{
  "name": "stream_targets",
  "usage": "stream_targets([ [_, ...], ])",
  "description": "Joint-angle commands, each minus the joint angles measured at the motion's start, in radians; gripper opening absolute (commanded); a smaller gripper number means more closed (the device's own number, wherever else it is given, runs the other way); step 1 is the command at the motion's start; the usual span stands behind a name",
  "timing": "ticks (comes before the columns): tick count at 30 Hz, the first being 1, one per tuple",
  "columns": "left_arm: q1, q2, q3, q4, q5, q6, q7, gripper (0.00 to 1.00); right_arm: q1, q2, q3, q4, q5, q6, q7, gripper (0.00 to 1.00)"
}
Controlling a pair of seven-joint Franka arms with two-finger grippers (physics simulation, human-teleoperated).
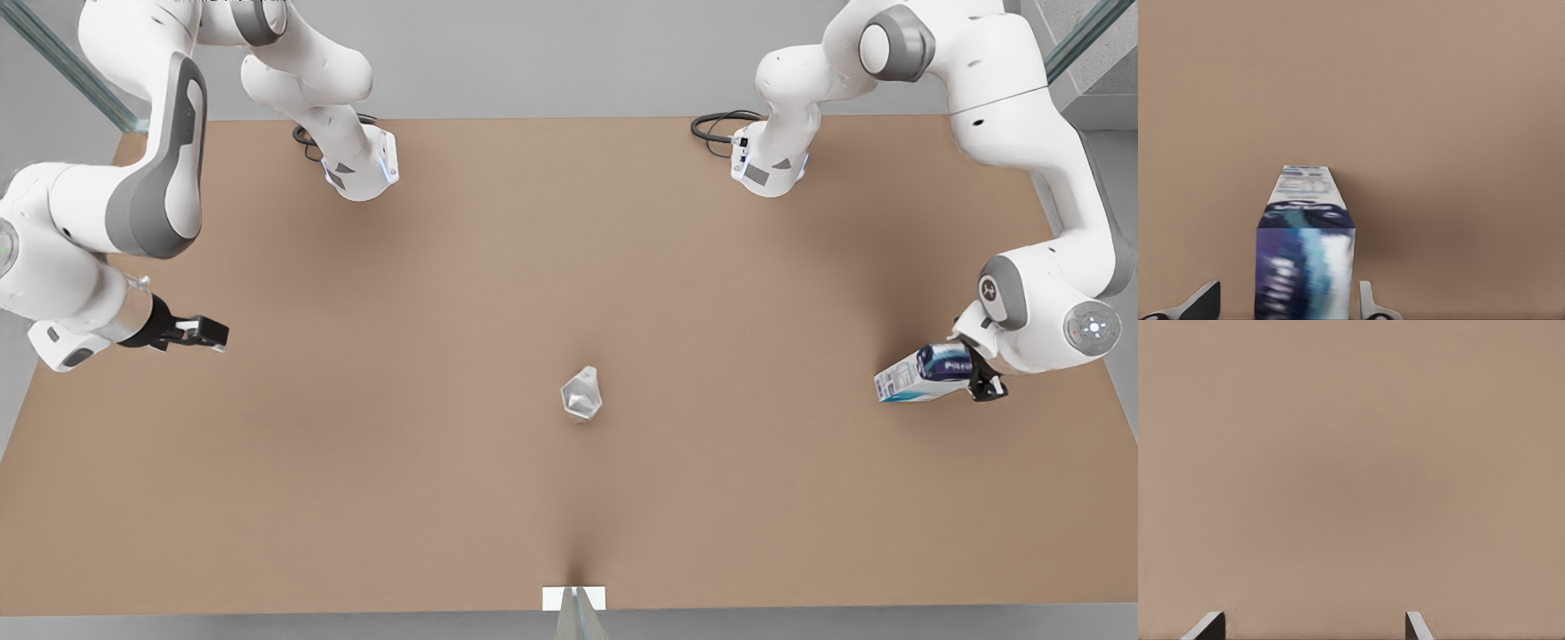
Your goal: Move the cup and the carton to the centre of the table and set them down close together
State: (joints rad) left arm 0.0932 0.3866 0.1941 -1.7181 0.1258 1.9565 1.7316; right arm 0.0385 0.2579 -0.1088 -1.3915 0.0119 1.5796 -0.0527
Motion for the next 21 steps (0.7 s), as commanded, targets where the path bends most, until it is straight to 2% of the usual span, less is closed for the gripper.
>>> stream_targets([
  [1,0.000,0.000,0.002,0.000,0.000,-0.001,0.000,1.00,-0.003,0.011,0.000,0.026,0.002,-0.006,-0.001,1.00],
  [3,0.000,0.001,0.002,0.000,0.000,-0.004,0.000,1.00,-0.017,0.000,-0.008,0.080,0.000,-0.044,0.004,1.00],
  [13,0.002,0.066,0.004,-0.012,-0.041,0.047,-0.001,1.00,-0.031,-0.008,-0.006,0.081,-0.016,-0.078,-0.006,1.00],
  [15,0.002,0.067,0.004,-0.012,-0.041,0.050,-0.003,0.84,-0.020,0.003,-0.003,0.080,-0.010,-0.066,-0.047,1.00],
  [18,0.002,0.067,0.004,-0.012,-0.046,0.050,-0.015,0.74,-0.011,0.012,-0.006,0.078,-0.004,-0.055,-0.047,1.00],
  [21,0.002,0.066,0.004,-0.012,-0.061,0.050,-0.015,0.70,-0.012,0.007,-0.005,0.081,-0.013,-0.050,-0.045,1.00],
])
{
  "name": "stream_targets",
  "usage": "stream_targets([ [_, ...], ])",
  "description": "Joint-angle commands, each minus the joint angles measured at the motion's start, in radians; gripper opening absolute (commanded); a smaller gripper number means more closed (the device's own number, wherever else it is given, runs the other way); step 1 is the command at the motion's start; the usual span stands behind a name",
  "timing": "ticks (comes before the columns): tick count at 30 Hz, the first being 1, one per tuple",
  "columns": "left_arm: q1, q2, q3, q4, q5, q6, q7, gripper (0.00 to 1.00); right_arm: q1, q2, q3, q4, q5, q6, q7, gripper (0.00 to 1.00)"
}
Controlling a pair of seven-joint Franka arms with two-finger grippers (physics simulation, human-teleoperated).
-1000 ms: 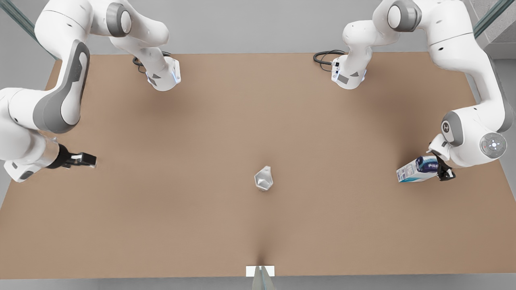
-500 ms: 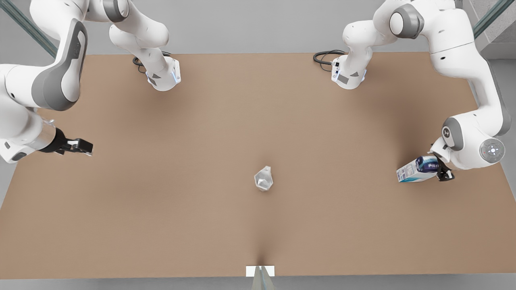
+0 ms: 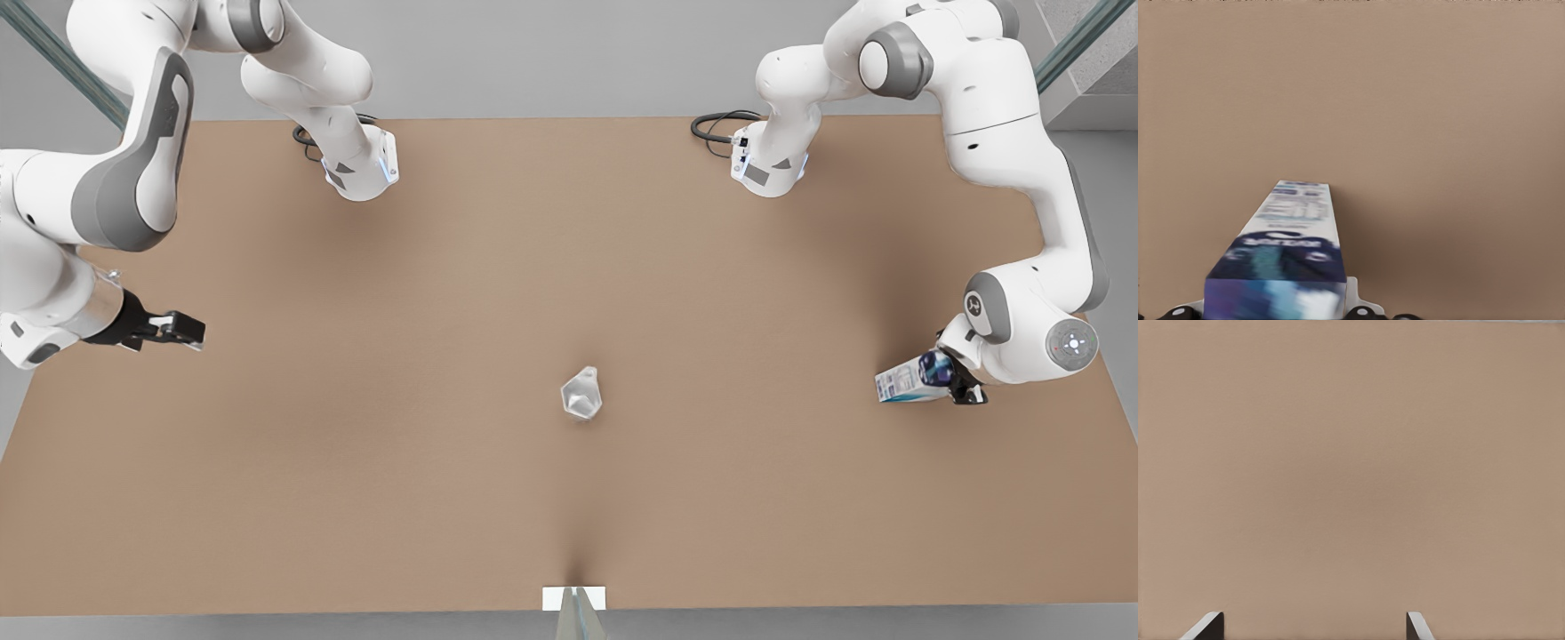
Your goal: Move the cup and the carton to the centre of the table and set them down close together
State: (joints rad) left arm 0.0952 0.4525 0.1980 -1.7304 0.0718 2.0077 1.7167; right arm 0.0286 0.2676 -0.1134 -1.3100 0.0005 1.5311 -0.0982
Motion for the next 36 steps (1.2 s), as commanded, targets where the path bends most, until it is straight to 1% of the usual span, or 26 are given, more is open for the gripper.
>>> stream_targets([
  [1,0.000,0.000,0.000,0.000,-0.007,-0.001,0.000,0.69,-0.001,0.001,0.000,0.002,-0.002,0.011,-0.002,1.00],
  [7,-0.011,-0.040,-0.012,0.006,-0.009,-0.014,-0.114,0.69,-0.003,0.001,0.000,0.015,-0.004,0.037,0.002,1.00],
  [10,-0.017,-0.064,-0.058,0.041,-0.027,-0.066,-0.216,0.69,-0.009,-0.001,0.000,0.015,-0.007,0.041,0.008,1.00],
  [11,-0.017,-0.067,-0.106,0.086,-0.027,-0.110,-0.282,0.69,-0.001,-0.008,0.000,0.015,-0.027,0.035,0.002,1.00],
  [13,-0.017,-0.101,-0.235,0.092,-0.013,-0.150,-0.506,0.69,-0.001,-0.008,0.000,0.015,-0.028,0.037,0.002,1.00],
  [14,-0.051,-0.110,-0.279,0.118,-0.009,-0.199,-0.630,0.69,0.000,-0.002,0.000,0.015,-0.027,0.041,0.002,1.00],
  [15,-0.118,-0.112,-0.279,0.152,-0.009,-0.248,-0.730,0.69,0.004,0.001,0.001,0.015,-0.027,0.043,0.002,1.00],
  [17,-0.265,-0.146,-0.287,0.164,-0.012,-0.348,-0.976,0.70,-0.001,-0.005,-0.002,0.015,-0.030,0.040,0.000,1.00],
  [18,-0.311,-0.161,-0.327,0.170,-0.023,-0.388,-1.100,0.70,0.002,-0.002,0.000,0.014,-0.037,0.041,0.000,1.00],
  [21,-0.313,-0.127,-0.541,0.199,-0.024,-0.402,-1.437,0.70,0.024,-0.001,0.001,0.011,-0.053,0.035,0.000,1.00],
  [22,-0.315,-0.101,-0.597,0.216,-0.023,-0.397,-1.525,0.70,0.025,0.007,0.001,0.011,-0.051,0.040,0.000,1.00],
  [23,-0.334,-0.081,-0.624,0.229,-0.024,-0.394,-1.585,0.70,0.017,0.007,0.001,0.012,-0.031,0.040,0.006,1.00],
  [25,-0.399,-0.003,-0.626,0.316,-0.027,-0.391,-1.689,0.70,0.024,0.005,0.000,0.011,-0.039,0.040,0.008,1.00],
  [26,-0.436,0.025,-0.626,0.341,-0.033,-0.353,-1.743,0.70,0.024,0.005,0.000,0.009,-0.039,0.038,0.008,1.00],
  [30,-0.483,0.091,-0.626,0.345,-0.030,-0.261,-1.810,0.71,0.025,0.007,0.000,0.011,-0.033,0.040,0.009,1.00],
  [35,-0.486,0.140,-0.623,0.345,-0.021,-0.219,-1.809,0.72,0.027,0.007,0.001,0.012,-0.031,0.040,0.009,1.00],
  [36,-0.488,0.147,-0.621,0.344,-0.018,-0.199,-1.809,0.80,0.027,0.007,0.001,0.011,-0.031,0.040,0.009,1.00],
])
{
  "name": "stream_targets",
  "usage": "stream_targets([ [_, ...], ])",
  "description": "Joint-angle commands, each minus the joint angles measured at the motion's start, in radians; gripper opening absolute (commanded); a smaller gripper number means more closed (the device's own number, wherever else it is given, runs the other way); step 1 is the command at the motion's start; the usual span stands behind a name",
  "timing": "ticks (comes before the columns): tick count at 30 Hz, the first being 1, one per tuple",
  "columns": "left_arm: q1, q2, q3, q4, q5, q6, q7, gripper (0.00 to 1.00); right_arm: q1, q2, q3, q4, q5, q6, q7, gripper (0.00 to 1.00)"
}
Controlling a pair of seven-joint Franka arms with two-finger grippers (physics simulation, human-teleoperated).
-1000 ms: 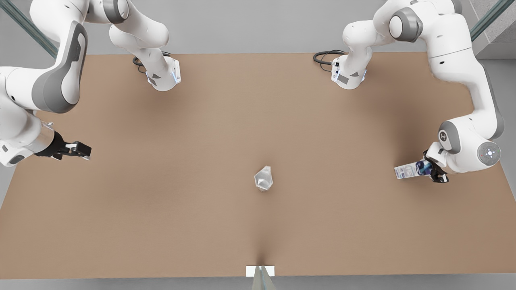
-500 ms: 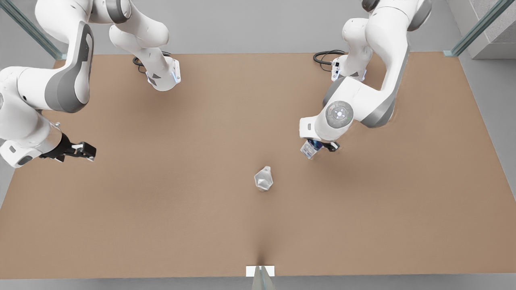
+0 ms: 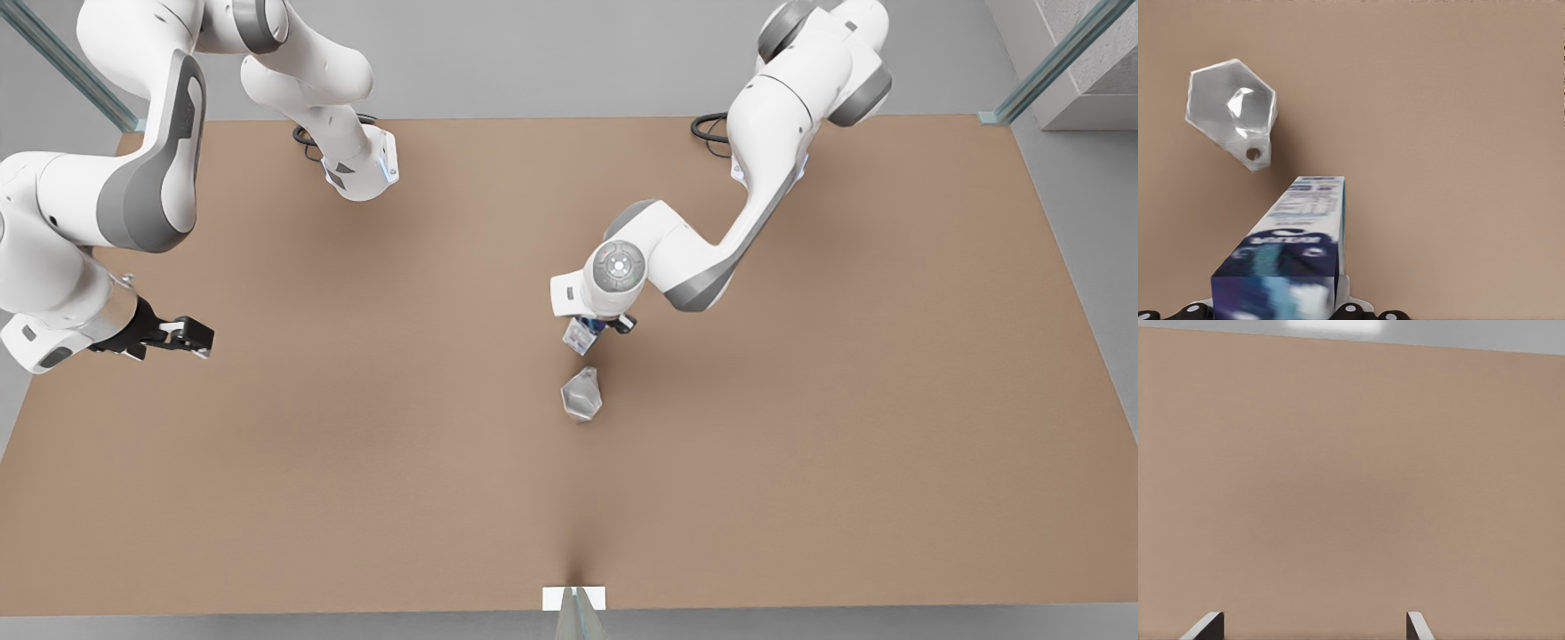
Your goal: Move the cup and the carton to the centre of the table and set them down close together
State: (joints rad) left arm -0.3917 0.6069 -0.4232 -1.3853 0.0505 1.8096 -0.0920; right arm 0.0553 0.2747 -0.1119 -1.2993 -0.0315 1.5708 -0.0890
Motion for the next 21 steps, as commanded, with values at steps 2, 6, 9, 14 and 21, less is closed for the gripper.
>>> stream_targets([
  [2,-0.001,0.007,0.000,0.000,0.000,0.002,0.005,1.00,0.000,0.000,0.000,0.000,-0.001,-0.002,0.000,1.00],
  [6,0.001,0.007,0.000,0.000,0.000,0.001,0.003,1.00,0.000,0.001,0.000,0.000,-0.001,-0.002,0.000,1.00],
  [9,0.002,-0.006,0.003,0.041,0.000,-0.018,0.006,1.00,0.000,0.001,0.000,0.000,-0.001,-0.003,0.000,1.00],
  [14,0.014,-0.047,0.489,0.213,-0.011,-0.256,0.130,1.00,0.000,0.000,0.000,-0.002,0.001,-0.006,0.002,1.00],
  [21,0.254,-0.355,0.469,0.131,-0.032,-0.271,0.041,1.00,-0.002,0.001,0.000,0.000,0.001,-0.003,0.002,1.00],
])
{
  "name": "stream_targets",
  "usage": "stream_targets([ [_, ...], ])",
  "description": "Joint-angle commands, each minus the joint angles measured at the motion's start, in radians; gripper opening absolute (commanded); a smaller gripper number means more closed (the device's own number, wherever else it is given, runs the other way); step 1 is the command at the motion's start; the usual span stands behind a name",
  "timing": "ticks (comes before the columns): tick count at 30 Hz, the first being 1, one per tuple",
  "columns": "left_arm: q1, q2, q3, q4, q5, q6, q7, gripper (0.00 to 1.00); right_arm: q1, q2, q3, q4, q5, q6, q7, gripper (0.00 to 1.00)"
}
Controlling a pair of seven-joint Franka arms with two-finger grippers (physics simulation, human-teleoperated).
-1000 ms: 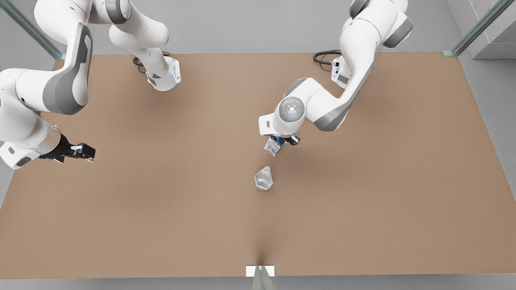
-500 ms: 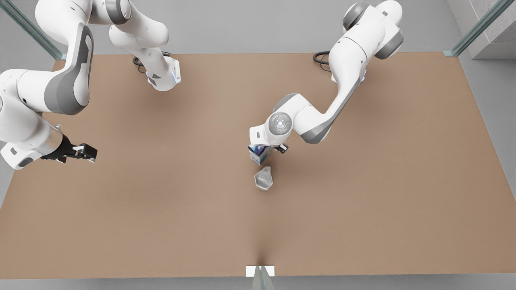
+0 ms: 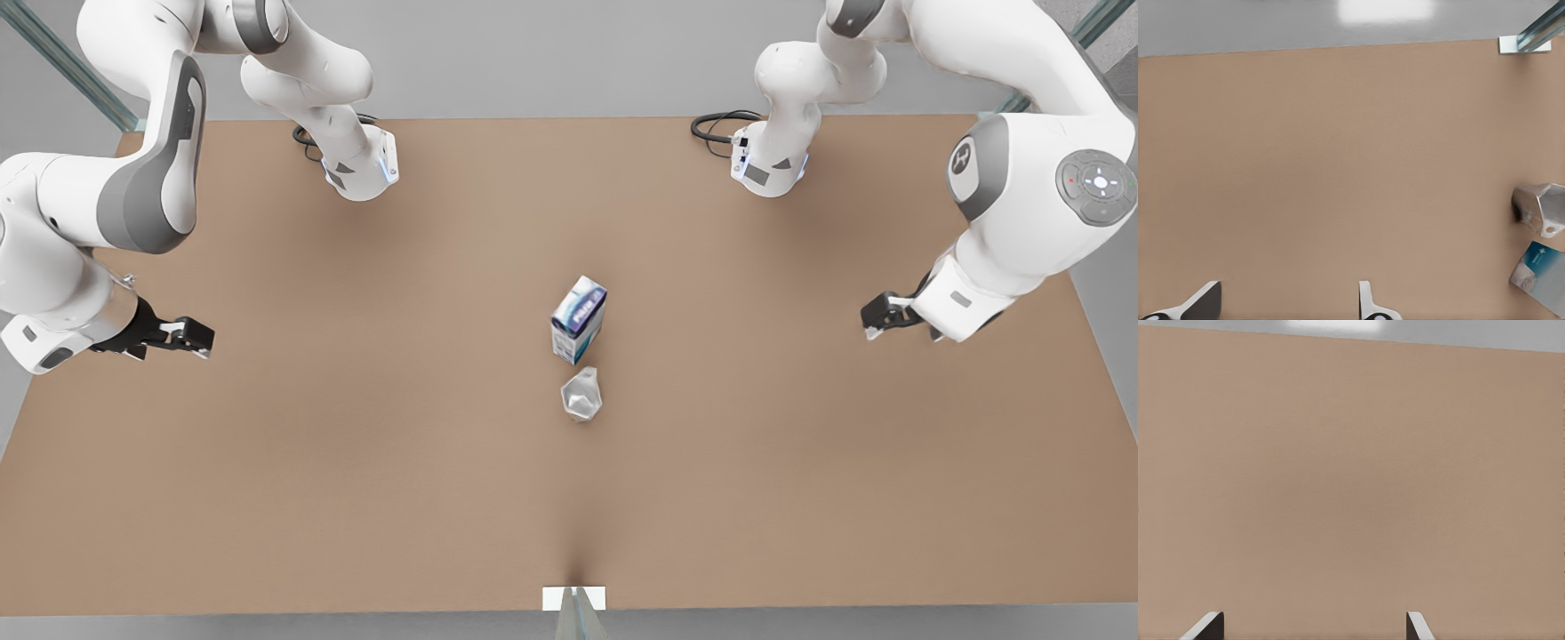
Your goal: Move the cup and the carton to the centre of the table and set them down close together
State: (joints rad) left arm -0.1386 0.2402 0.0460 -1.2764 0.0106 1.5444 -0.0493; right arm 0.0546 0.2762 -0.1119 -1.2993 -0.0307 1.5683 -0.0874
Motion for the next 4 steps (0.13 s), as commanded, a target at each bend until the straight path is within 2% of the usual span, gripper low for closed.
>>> stream_targets([
  [1,0.001,-0.010,0.000,-0.015,0.009,0.014,-0.001,1.00,0.001,0.000,0.000,0.000,0.000,0.001,0.000,1.00],
  [4,0.001,-0.016,0.000,-0.041,0.008,0.034,-0.001,1.00,0.001,0.000,0.000,0.000,0.000,-0.001,0.000,1.00],
])
